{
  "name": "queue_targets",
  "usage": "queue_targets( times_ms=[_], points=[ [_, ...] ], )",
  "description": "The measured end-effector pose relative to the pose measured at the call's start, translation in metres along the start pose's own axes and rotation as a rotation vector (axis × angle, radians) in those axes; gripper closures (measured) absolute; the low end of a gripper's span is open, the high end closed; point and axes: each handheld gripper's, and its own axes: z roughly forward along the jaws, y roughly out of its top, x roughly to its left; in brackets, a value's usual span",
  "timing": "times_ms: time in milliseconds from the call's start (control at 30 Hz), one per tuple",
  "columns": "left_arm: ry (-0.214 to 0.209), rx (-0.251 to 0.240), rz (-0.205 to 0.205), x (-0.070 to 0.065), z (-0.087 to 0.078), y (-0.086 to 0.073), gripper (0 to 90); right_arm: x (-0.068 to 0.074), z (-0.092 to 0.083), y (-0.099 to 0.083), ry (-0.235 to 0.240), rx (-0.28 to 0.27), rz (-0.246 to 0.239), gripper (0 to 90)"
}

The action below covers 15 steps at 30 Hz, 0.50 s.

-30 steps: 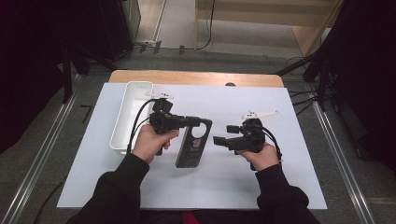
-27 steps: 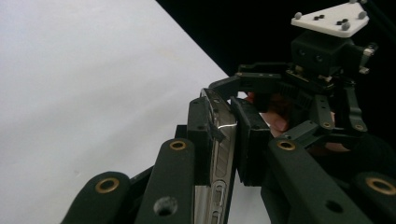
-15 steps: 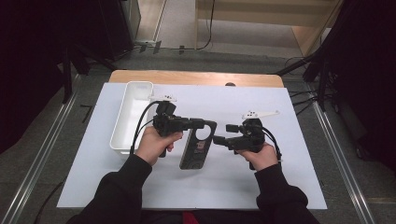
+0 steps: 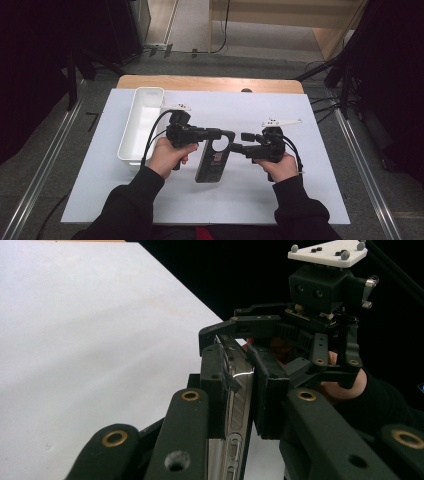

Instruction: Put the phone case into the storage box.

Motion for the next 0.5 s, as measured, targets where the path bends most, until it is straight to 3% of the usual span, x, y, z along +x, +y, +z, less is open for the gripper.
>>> queue_targets(
  times_ms=[167, 500],
  points=[
    [-0.007, -0.001, 0.003, -0.0008, 0.0016, -0.0005, 78.1, -0.0017, 0.0017, -0.0005, 0.003, -0.009, -0.025, 24.3],
    [-0.011, -0.002, 0.026, -0.0004, 0.0039, -0.0014, 78.1, -0.0033, 0.0042, -0.0007, 0.032, -0.015, -0.005, 34.8]
  ],
)
